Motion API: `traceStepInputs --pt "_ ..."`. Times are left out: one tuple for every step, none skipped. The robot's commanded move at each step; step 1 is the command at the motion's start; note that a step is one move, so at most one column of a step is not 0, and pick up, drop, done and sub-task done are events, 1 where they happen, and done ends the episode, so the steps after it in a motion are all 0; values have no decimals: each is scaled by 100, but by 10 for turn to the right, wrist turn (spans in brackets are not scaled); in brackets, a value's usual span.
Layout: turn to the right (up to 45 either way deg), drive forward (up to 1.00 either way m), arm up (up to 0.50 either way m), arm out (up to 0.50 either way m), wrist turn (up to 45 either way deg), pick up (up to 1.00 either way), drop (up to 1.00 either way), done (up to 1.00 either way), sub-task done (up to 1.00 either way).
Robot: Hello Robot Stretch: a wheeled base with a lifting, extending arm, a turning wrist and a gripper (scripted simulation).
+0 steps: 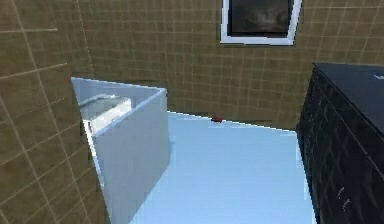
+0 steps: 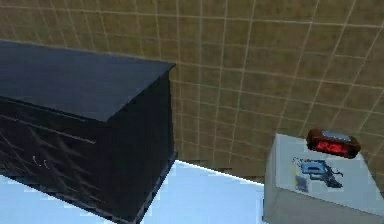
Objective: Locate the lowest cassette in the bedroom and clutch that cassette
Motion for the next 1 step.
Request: traceStepInputs --pt "90 0 0 0 0 0 0 0 0"
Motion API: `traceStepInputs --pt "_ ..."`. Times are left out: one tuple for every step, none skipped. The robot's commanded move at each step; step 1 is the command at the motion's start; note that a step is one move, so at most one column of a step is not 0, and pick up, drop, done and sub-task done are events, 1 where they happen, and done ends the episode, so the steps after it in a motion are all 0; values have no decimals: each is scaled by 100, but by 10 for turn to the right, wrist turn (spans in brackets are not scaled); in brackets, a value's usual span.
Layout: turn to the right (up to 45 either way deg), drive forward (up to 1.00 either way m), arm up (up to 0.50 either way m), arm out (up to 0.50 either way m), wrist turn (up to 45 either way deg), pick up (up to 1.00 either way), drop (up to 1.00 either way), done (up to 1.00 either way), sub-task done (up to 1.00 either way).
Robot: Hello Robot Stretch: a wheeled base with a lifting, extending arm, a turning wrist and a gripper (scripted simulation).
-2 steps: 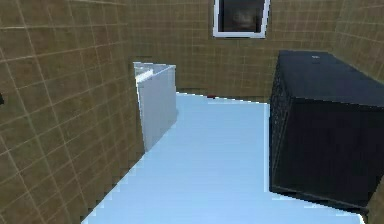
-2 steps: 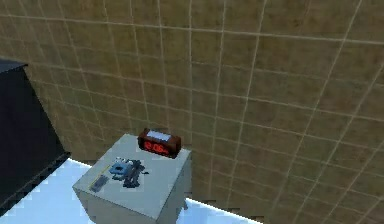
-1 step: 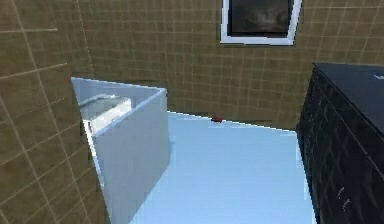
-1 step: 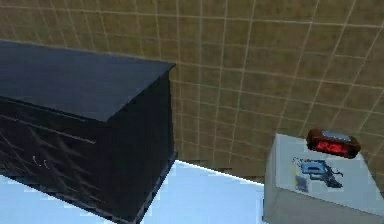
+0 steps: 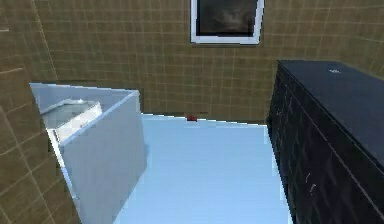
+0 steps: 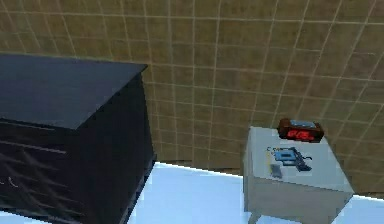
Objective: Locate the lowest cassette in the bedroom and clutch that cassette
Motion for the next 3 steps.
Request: traceStepInputs --pt "0 10 0 0 0 0 0 0 0" --pt "120 0 0 0 0 0 0 0 0" --pt "30 0 0 0 0 0 0 0 0"
